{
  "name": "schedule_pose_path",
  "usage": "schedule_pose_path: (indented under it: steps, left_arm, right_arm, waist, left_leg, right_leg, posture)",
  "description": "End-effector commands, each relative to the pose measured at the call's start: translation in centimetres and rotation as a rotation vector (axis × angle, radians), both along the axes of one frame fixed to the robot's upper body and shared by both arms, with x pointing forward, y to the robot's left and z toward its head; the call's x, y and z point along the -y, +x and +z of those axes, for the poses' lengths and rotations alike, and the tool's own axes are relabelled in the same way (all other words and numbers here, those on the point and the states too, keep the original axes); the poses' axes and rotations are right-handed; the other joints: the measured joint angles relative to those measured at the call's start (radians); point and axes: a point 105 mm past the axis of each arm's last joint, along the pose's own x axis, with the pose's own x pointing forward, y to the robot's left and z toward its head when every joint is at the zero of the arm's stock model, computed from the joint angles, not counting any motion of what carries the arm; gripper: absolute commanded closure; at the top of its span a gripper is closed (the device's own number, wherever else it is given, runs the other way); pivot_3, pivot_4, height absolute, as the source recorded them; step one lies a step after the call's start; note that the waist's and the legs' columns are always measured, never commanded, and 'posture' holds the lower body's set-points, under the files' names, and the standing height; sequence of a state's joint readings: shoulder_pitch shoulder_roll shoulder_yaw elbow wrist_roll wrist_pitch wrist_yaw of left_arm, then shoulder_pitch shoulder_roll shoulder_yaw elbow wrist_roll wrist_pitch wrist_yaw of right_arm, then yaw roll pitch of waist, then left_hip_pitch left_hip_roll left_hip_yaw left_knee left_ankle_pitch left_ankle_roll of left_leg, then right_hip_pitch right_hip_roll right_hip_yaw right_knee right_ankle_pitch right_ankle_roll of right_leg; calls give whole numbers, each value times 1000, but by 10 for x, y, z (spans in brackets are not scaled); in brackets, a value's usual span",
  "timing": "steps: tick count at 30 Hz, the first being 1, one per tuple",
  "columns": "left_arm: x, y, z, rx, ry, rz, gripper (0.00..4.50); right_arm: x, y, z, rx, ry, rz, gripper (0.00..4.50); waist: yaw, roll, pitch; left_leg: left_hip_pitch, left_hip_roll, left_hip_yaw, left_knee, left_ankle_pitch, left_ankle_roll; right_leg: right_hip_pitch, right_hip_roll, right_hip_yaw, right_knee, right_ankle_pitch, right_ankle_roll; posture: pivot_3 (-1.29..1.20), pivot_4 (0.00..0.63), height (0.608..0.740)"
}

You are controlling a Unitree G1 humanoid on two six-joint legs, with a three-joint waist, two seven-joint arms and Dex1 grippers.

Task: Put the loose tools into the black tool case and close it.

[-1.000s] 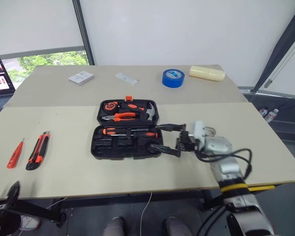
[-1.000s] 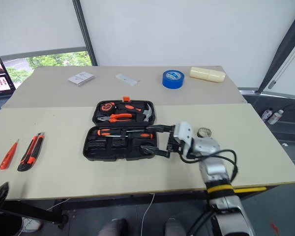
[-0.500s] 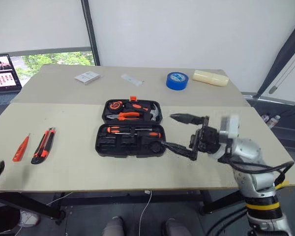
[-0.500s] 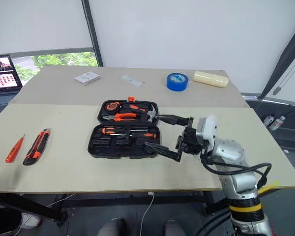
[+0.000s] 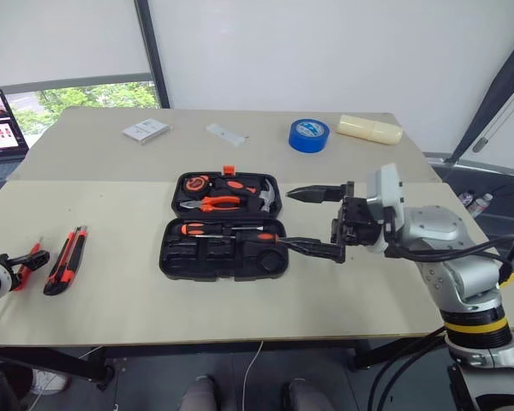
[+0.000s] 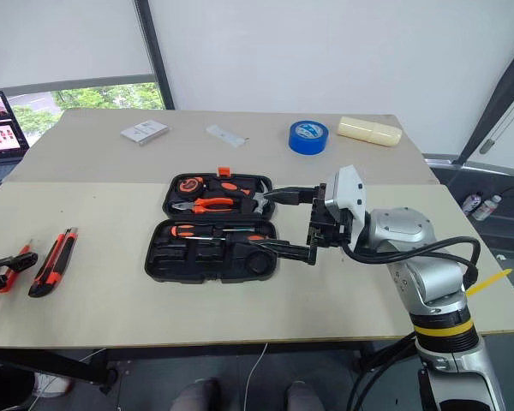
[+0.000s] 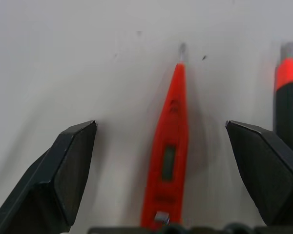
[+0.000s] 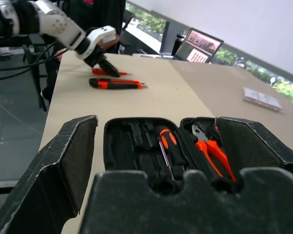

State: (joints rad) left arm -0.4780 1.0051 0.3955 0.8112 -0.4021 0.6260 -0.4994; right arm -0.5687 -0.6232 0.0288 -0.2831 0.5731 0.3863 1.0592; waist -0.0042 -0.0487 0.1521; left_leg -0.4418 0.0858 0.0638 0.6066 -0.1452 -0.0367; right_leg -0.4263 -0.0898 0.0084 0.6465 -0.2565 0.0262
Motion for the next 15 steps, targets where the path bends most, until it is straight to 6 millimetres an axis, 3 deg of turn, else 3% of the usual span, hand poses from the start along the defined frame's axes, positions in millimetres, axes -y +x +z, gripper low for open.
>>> schedule_pose_path:
  steps: [1,6,9,13,15]
  left_arm:
    - [2,0,-9,-61,-13,-38,1034]
    - [-3,-5,-16,-95,-46,-11,2995]
    - [-5,-2,-5,-14,-52,-24,4038]
    - [11,17,50,268,114,-265,4078]
    - [49,29,69,323,222,-532,4078]
  right_arm:
    - [4,0,13,41,-7,-5,0]
    - [8,0,16,51,-21,-5,0]
    - [11,-3,17,54,-23,0,0]
    - [19,-7,23,61,-7,-1,0]
    - [30,-4,25,48,-20,-43,0]
  waist:
    - [4,0,0]
    - [9,0,0]
    - [10,0,0]
    - [14,-1,0]
    - [20,-4,2]
  left_leg:
    - [0,0,0,1,0,0]
    - [0,0,0,4,0,0]
    - [1,-1,0,4,0,0]
    - [0,0,0,5,0,0]
    - [0,0,0,5,0,0]
  right_leg:
    - [1,0,0,0,0,0]
    - [2,-1,0,0,0,1]
    - [2,-1,1,0,0,1]
    - [2,-1,0,1,0,1]
    - [2,-1,0,0,0,1]
  posture:
    - [0,150,740]
    - [0,150,740]
    - [0,150,740]
    - [0,150,740]
    - [0,150,740]
